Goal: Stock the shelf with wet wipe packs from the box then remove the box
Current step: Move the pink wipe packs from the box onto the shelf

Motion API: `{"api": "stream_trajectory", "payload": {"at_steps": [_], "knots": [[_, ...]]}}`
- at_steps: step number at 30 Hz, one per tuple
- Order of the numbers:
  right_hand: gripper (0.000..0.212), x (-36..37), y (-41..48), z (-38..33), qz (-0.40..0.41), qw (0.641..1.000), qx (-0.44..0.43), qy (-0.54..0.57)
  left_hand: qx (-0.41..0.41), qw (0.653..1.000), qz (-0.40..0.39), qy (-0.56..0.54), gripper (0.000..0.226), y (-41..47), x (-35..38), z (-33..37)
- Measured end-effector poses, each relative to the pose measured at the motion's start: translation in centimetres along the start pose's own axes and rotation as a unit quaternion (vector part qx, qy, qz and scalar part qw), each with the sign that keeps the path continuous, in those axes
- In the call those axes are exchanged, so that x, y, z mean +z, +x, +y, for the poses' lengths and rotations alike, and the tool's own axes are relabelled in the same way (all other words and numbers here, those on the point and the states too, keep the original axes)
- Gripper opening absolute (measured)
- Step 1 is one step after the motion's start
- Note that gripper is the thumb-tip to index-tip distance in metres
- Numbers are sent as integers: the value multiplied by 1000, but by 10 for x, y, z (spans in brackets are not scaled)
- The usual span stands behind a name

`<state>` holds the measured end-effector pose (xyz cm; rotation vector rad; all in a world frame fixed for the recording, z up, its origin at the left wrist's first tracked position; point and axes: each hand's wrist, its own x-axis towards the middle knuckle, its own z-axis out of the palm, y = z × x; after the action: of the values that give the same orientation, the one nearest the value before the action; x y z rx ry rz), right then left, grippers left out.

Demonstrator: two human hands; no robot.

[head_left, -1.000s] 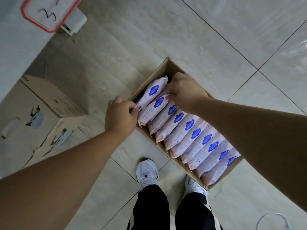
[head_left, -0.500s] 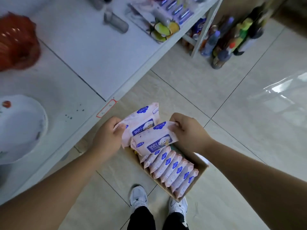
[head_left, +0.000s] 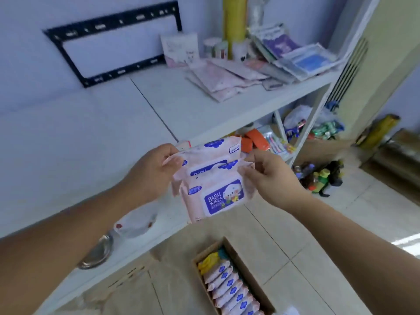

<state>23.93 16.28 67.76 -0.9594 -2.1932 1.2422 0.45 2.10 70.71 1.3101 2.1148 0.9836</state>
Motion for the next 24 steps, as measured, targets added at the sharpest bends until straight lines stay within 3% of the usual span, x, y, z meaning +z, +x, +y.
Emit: {"api": "stream_trajectory", "payload": {"at_steps": [9, 17, 24], "knots": [[22, 44, 19, -186, -64, 993, -94, 27, -28, 993, 116, -17, 19, -83, -186, 27], [26, 175, 43, -274, -138, 985, -93, 32, -85, 979, 184, -15, 20, -134, -290, -61], [24, 290, 73, -307, -143, 986, -78, 24, -115, 971, 208, -16, 21, -138, -362, -152]]}}
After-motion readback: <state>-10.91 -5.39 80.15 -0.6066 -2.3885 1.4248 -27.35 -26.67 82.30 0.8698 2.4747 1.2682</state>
